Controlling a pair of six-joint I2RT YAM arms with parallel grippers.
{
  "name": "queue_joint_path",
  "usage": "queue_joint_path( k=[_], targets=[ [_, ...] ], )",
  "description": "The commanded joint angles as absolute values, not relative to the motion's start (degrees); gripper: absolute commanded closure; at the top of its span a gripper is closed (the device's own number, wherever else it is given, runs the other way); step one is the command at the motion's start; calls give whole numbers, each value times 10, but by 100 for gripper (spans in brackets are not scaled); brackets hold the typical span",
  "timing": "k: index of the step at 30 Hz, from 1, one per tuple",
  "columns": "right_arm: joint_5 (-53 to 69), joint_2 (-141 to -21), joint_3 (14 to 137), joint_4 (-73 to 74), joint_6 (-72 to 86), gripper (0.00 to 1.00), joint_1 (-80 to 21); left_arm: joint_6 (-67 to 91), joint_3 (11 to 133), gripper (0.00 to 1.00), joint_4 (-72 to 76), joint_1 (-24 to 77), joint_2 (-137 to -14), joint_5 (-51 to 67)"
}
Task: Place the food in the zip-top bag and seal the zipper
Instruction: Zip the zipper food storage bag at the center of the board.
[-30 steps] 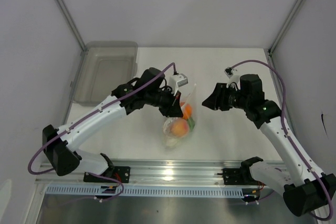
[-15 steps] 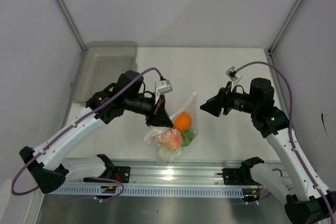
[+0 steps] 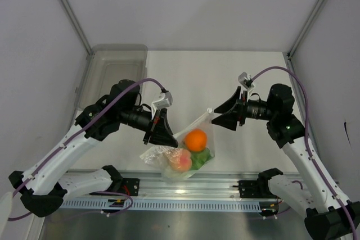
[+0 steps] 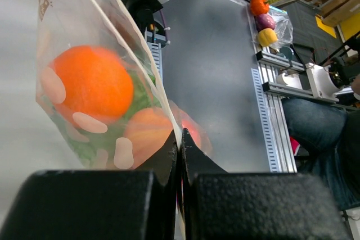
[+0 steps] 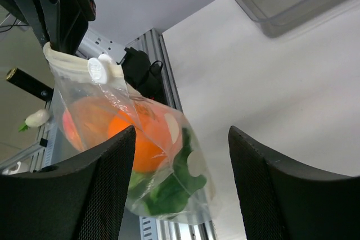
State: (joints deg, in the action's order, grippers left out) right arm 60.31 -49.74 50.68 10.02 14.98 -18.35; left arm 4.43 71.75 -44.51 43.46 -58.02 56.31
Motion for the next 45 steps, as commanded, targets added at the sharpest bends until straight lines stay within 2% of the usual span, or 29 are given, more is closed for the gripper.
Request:
queue_joint_path(
  k=[1, 8, 16, 24, 28, 31, 34, 36, 38, 40, 45],
  targets=[
    [639, -500, 513, 32, 156, 30, -183, 31, 749, 99, -444, 432, -563, 614],
    [701, -505, 501, -76, 204, 32, -213, 44, 748, 99, -435, 432, -555, 630],
    [715, -553, 541, -10, 141, 33, -292, 47, 762, 99, -437, 432, -555, 624],
    [718, -560, 540, -82, 182, 40, -308, 51, 762, 100, -433, 432, -552, 627],
    [735, -565, 535, -131, 213, 48, -324, 51, 759, 100, -428, 432, -554, 626],
    [743, -580, 536, -133, 216, 58, -342, 49, 759, 100, -426, 432, -555, 621],
    [744, -585, 535, -131, 214, 69, -357, 47, 758, 99, -427, 432, -555, 617],
    [737, -584, 534, -127, 211, 81, -359, 44, 757, 99, -430, 431, -554, 614],
    [737, -583, 533, -120, 207, 86, -359, 41, 755, 99, -433, 428, -552, 610],
    [728, -577, 533, -105, 199, 85, -359, 40, 751, 99, -434, 424, -548, 610],
    [715, -570, 527, -99, 196, 67, -352, 45, 745, 100, -428, 418, -539, 613]
  ],
)
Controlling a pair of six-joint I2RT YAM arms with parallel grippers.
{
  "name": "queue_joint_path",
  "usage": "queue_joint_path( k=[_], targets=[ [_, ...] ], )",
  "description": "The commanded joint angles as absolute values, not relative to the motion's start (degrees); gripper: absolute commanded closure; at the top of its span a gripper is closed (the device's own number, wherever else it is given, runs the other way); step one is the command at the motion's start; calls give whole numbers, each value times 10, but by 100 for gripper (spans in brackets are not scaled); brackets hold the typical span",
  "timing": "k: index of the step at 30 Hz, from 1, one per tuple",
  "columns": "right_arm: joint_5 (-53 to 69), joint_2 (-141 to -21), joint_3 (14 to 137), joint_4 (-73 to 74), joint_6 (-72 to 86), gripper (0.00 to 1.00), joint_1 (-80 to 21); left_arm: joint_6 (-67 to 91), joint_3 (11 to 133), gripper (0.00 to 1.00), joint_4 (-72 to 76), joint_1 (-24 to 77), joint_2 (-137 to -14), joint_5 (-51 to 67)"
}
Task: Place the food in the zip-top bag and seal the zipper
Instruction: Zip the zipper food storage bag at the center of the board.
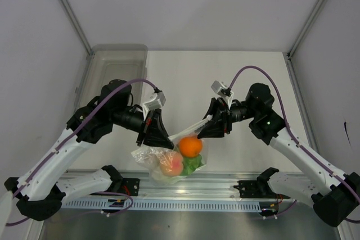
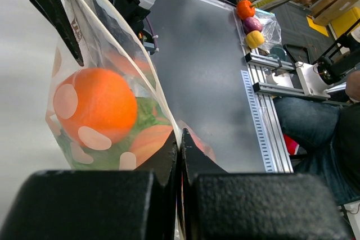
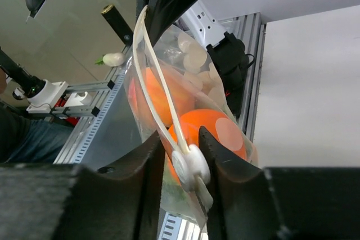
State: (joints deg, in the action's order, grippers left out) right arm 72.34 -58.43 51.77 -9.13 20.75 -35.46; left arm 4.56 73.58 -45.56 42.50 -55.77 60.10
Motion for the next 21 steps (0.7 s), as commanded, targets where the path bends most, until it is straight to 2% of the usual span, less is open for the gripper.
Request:
queue_joint_path(
  k=[1, 2, 9, 12, 15, 17, 18, 21],
  targets=[
    [711, -569, 526, -99, 197, 64, -352, 46, 747, 99, -427, 418, -537, 613],
    [708, -569, 526, -99, 198, 60, -350, 46, 747, 99, -427, 418, -537, 613],
    [711, -562, 512, -147, 236, 63, -341, 48, 751, 99, -425, 417, -532, 614],
    [709, -560, 509, -151, 240, 69, -340, 47, 751, 100, -426, 417, -530, 612],
    [706, -555, 504, -164, 256, 80, -337, 49, 750, 99, -426, 417, -529, 611],
    [705, -555, 501, -184, 267, 97, -336, 48, 749, 99, -427, 417, -528, 609],
    [705, -555, 501, -187, 275, 100, -336, 47, 747, 99, -429, 417, -527, 606],
    [701, -555, 498, -184, 279, 100, -333, 47, 744, 99, -430, 416, -525, 598]
  ],
)
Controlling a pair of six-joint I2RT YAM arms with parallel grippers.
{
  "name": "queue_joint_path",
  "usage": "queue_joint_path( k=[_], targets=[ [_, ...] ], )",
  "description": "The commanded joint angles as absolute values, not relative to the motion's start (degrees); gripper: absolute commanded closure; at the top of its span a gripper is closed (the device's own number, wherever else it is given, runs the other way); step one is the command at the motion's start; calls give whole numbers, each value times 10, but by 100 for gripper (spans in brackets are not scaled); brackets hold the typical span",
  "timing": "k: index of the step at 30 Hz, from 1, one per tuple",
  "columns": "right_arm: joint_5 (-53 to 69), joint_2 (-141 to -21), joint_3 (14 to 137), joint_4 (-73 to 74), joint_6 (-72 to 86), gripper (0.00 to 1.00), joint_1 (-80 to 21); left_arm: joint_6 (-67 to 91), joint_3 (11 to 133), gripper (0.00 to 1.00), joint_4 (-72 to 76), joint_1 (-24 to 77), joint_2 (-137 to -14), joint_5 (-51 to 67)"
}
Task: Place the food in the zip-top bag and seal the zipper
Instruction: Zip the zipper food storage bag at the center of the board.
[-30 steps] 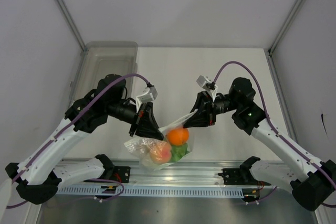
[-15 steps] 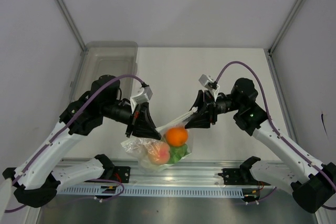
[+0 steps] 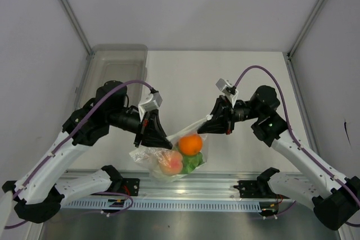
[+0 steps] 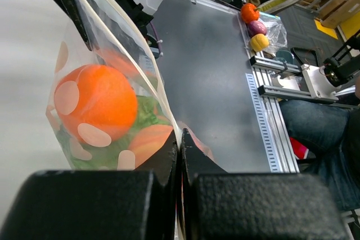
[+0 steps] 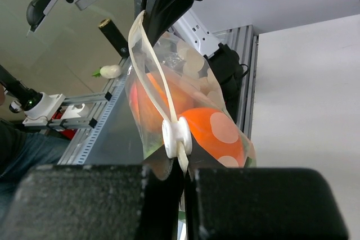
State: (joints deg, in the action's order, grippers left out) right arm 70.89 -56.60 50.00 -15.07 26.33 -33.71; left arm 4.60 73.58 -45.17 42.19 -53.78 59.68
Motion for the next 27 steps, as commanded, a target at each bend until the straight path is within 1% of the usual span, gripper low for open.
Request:
queue_joint_path(
  k=[1, 4, 5, 7, 8, 9, 12, 14, 15, 18, 23, 25, 26, 27],
  targets=[
    [698, -551, 496, -184, 280, 100, -332, 47, 742, 99, -429, 415, -524, 589],
    [673, -537, 485, -183, 288, 100, -323, 52, 732, 99, -430, 412, -520, 552],
    [665, -534, 483, -182, 291, 100, -316, 61, 728, 99, -429, 412, -522, 499],
    [639, -525, 476, -175, 293, 100, -309, 68, 712, 98, -434, 411, -533, 445],
    [628, -524, 476, -165, 289, 100, -306, 86, 708, 96, -432, 410, -538, 379],
    [621, -524, 475, -153, 287, 100, -303, 95, 700, 92, -429, 410, -544, 350],
    [599, -532, 470, -128, 274, 100, -310, 121, 671, 90, -412, 410, -570, 287],
    [580, -533, 460, -130, 274, 100, -316, 136, 653, 90, -384, 410, -584, 291],
    [569, -533, 458, -122, 270, 100, -325, 140, 645, 88, -369, 411, -587, 300],
    [544, -540, 443, -119, 258, 100, -333, 146, 642, 87, -339, 411, -605, 311],
    [547, -569, 414, -155, 265, 100, -336, 142, 646, 86, -323, 411, -634, 323],
    [546, -580, 411, -155, 259, 100, -336, 141, 643, 81, -316, 411, -635, 322],
    [542, -581, 411, -152, 258, 100, -336, 141, 642, 76, -314, 411, -632, 318],
    [540, -582, 413, -145, 255, 100, -336, 141, 642, 67, -309, 411, -629, 318]
  ],
)
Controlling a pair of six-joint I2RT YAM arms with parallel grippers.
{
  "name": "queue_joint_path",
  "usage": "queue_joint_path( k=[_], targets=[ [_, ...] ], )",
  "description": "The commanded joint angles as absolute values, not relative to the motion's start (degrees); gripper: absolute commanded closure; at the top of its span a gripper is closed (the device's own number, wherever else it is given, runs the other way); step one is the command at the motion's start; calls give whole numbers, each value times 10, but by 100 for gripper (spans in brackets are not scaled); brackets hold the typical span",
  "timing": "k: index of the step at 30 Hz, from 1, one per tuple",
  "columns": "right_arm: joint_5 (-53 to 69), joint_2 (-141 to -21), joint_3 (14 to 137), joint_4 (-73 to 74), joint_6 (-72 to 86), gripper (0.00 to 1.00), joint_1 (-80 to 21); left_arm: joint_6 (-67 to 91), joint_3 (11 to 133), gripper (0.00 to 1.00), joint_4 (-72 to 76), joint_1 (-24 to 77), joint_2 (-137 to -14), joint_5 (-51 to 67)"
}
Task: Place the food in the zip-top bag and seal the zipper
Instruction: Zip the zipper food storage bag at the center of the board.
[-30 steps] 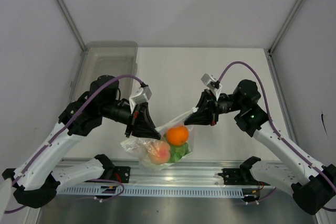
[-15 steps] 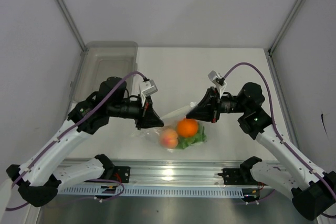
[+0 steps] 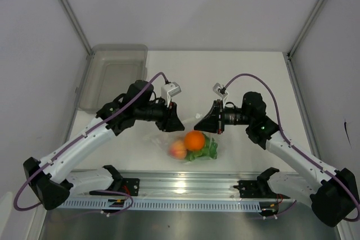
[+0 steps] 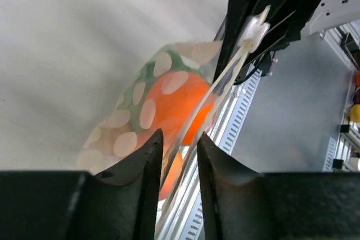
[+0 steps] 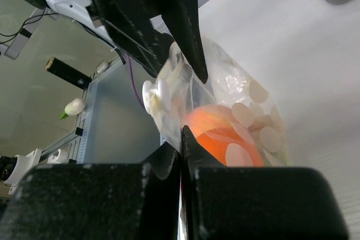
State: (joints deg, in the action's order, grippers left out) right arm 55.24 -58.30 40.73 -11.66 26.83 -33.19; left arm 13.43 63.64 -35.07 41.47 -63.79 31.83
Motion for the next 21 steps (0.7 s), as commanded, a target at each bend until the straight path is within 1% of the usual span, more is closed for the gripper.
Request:
queue_joint_path(
  k=[1, 2, 4, 6, 10, 14, 21],
  targets=[
    [541, -582, 415, -143, 252, 100, -336, 139, 638, 65, -308, 411, -623, 318],
    [541, -582, 417, -138, 252, 100, -336, 136, 635, 59, -305, 410, -617, 322],
    [543, -582, 424, -125, 242, 100, -336, 133, 635, 55, -297, 411, -608, 323],
    [544, -582, 426, -107, 234, 100, -336, 129, 636, 49, -292, 410, -604, 330],
    [549, -581, 428, -90, 224, 100, -337, 133, 642, 43, -271, 411, -596, 341],
    [553, -576, 436, -68, 214, 100, -345, 148, 646, 31, -230, 411, -596, 373],
    [546, -569, 444, -51, 209, 100, -356, 162, 686, 32, -229, 412, -646, 396]
  ],
)
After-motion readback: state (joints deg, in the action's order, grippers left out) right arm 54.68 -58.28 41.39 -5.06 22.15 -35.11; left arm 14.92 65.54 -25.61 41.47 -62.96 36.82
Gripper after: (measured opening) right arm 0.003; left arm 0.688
